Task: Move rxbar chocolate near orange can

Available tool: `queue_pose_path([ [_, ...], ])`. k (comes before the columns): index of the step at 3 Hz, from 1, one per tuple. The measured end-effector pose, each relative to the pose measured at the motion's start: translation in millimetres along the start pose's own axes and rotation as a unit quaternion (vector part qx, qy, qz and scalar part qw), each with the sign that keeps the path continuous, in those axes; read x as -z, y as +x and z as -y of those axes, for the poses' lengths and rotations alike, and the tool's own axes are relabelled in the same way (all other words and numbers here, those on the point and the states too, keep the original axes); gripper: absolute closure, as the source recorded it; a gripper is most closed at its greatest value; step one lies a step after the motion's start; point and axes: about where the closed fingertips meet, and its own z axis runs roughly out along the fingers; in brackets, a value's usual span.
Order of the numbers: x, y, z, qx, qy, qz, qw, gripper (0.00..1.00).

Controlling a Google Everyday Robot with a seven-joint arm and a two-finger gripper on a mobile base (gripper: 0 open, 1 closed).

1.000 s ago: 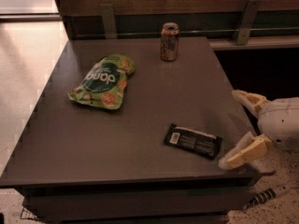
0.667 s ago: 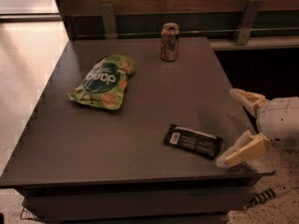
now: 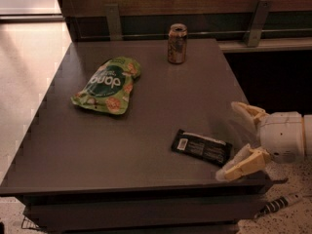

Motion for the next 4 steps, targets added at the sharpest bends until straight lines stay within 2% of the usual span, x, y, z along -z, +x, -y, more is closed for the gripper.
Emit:
queue_pose_path([
  [1,-30.9,16.1,-17.1,-0.024,-0.018,0.026,0.9992,0.00],
  [2,-46.3,20.6,-24.9,-0.036,-0.023,0.043,0.9982,0.00],
  [3,-47.8,20.1,-25.7,-0.036,-0.024,0.045,0.9981,0.16],
  [4,-47.7,19.8,-25.7,-0.036,-0.024,0.045,0.9981,0.39],
])
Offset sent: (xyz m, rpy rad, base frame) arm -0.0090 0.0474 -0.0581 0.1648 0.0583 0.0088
